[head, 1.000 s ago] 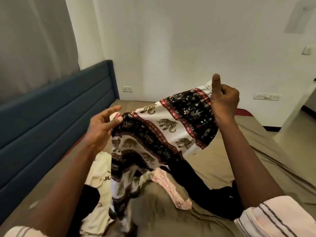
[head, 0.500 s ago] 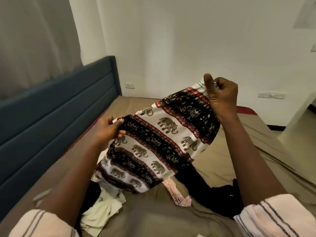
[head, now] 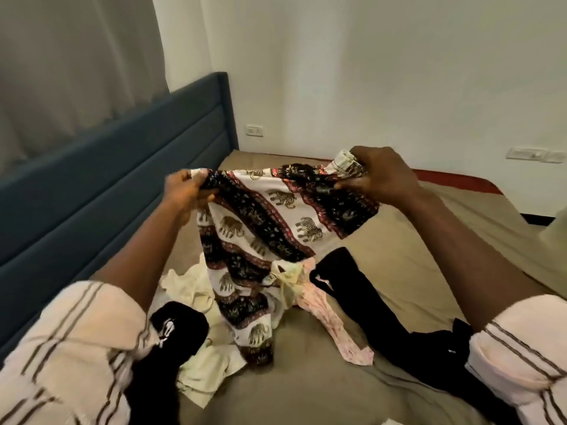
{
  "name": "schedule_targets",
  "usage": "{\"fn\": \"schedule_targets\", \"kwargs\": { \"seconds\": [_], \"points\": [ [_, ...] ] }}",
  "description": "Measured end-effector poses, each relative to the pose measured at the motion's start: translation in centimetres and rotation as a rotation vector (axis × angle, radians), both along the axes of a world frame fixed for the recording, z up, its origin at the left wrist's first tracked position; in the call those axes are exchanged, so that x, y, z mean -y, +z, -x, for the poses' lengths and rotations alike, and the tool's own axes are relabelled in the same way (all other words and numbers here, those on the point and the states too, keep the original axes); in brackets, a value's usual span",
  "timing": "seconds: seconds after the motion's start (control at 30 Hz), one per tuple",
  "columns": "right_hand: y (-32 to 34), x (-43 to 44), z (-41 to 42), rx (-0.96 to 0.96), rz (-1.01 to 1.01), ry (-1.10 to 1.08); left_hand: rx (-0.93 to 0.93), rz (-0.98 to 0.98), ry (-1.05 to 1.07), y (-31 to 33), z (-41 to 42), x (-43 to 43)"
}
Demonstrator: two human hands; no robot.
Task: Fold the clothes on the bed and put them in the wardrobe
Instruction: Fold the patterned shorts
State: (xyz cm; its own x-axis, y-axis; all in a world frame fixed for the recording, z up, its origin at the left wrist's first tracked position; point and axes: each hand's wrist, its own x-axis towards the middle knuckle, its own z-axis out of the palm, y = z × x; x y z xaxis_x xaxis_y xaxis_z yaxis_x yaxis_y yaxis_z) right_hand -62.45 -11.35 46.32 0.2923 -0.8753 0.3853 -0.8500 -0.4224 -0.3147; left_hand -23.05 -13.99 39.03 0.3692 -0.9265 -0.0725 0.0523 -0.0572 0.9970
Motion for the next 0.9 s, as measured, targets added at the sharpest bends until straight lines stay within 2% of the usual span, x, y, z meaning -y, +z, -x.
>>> {"fn": "schedule_targets", "kwargs": {
  "seconds": [0.1, 0.23, 0.3, 0.4, 0.5, 0.63, 0.77, 0.9],
  "points": [
    [0.2, 1.9, -2.5, -0.156, 0.210, 0.049, 0.116, 0.120, 0.120, 4.2, -2.6, 1.8],
    [-1.3, 1.7, -3.0, -0.145, 0.459, 0.073, 0.181, 0.300, 0.268, 7.1, -3.4, 1.0],
    [-3.8, 0.1, -2.1, -0.155, 0.557, 0.106, 0.168, 0.329, 0.303, 5.6, -2.6, -1.0],
    [-9.3, -3.3, 0.8, -0.178, 0.642, 0.183, 0.135, 0.305, 0.322, -0.6, 0.3, -5.2],
    [-16.9, -7.8, 4.6, -0.241, 0.538, 0.251, 0.065, 0.153, 0.293, -11.3, 3.6, -11.0],
    [-29.2, -14.1, 9.5, -0.414, 0.301, 0.331, 0.062, -0.212, 0.182, -27.4, 7.2, -18.6],
    [-41.7, -20.7, 13.6, -0.568, -0.017, 0.367, 0.229, -0.546, 0.077, -39.8, 10.8, -23.8],
    [-49.0, -26.4, 15.2, -0.667, -0.262, 0.336, 0.453, -0.609, -0.029, -44.7, 15.0, -27.5]
  ]
}}
